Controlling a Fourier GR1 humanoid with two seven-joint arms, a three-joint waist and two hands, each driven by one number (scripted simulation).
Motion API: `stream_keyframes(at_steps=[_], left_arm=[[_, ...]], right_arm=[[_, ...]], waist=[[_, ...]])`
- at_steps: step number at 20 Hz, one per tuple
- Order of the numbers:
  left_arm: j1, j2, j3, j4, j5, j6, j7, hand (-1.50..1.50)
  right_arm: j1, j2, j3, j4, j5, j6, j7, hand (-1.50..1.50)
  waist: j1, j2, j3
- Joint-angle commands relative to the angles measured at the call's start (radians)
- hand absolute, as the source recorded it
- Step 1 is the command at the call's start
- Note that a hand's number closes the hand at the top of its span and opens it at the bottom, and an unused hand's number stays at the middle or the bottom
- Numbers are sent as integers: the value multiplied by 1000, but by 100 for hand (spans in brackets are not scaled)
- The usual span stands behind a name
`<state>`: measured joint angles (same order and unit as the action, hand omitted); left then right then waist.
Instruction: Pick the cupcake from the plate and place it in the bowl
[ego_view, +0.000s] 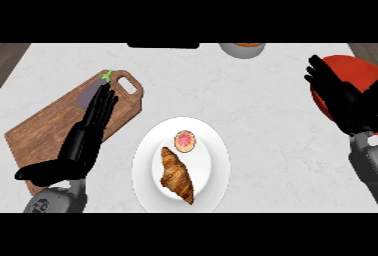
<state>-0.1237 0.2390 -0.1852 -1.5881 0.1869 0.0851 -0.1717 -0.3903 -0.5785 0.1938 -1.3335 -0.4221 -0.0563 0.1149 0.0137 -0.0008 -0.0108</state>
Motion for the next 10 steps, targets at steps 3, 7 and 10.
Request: stream_keyframes(at_steps=[3, 7, 10], left_arm=[[-10, 81, 93, 49, -28, 44, 75, 0], [13, 112, 105, 93, -59, 71, 114, 0], [-5, 145, 166, 112, -56, 117, 201, 0]], right_arm=[[-156, 56, 66, -148, 61, 48, -90, 150], [-240, -210, 190, -137, 409, 76, -74, 150], [-125, -18, 260, -181, 481, -198, 114, -150]], waist=[[21, -2, 11], [31, -23, -29], [-31, -17, 7]])
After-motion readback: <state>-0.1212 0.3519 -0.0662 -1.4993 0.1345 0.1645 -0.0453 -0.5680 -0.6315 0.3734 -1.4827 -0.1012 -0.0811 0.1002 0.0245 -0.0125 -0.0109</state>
